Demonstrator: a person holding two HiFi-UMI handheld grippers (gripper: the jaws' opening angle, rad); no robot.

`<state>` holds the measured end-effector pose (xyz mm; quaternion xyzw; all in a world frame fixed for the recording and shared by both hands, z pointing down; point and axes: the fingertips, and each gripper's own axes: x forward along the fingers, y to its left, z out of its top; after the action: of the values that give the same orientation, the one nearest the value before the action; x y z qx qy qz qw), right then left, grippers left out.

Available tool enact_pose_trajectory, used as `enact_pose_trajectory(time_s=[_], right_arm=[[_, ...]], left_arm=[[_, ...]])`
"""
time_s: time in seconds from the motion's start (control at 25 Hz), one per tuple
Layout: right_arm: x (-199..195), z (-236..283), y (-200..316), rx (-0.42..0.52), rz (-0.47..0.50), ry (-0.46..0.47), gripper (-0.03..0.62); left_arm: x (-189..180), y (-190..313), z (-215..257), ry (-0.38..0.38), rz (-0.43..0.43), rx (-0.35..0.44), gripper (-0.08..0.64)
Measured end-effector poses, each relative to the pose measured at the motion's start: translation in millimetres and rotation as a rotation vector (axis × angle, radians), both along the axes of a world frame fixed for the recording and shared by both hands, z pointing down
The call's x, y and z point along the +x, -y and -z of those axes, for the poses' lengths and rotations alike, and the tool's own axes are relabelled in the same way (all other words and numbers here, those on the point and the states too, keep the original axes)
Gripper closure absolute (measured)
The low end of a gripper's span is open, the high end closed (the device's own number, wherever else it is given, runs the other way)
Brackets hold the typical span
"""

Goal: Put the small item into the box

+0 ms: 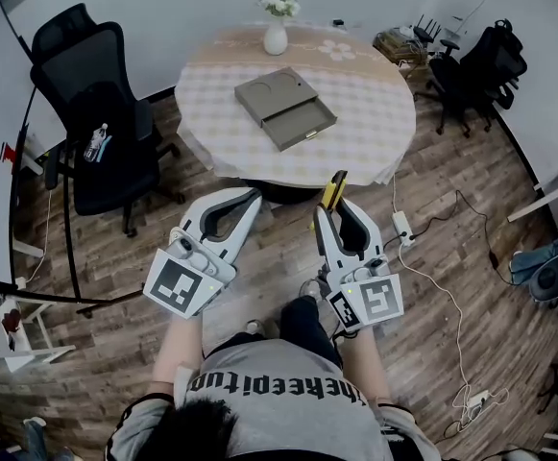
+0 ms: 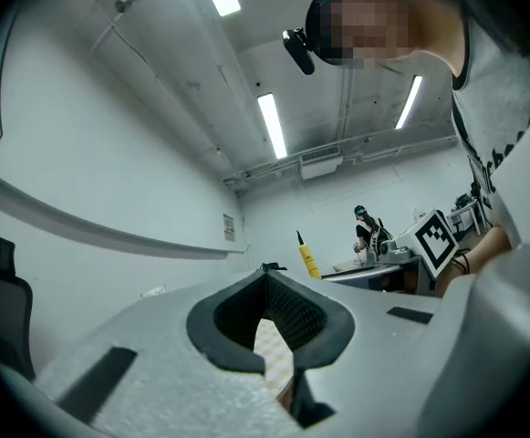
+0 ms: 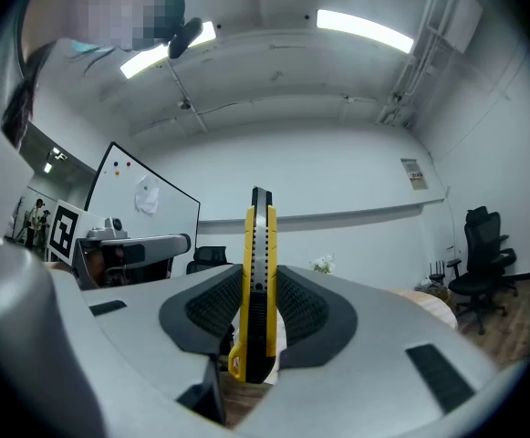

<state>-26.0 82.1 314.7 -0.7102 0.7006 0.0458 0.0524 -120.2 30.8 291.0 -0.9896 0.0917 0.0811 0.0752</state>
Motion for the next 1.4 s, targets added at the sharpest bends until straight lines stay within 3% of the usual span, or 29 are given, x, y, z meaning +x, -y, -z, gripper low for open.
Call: enact_pose_trajectory(time_s=[0.16, 0.28, 0.52, 1.4], right_arm=[[20, -2, 17, -0.011, 0.036, -0.006, 0.474], [38, 0, 32, -0.015, 0.058, -0.01, 0.474], [73, 5, 54, -0.024, 0.101, -0.014, 0.474], [178, -1, 87, -0.043, 0.239, -0.003, 0.474]], left_arm=[[25, 9, -4, 0.01, 0.008, 0.005, 0.545], [45, 23, -8, 0.037, 0.079, 0.036, 0.545], [79, 46, -11, 0.025, 0.166, -0.036, 0.545], [180, 71, -15, 0.045, 0.331, -0.052, 0.545]])
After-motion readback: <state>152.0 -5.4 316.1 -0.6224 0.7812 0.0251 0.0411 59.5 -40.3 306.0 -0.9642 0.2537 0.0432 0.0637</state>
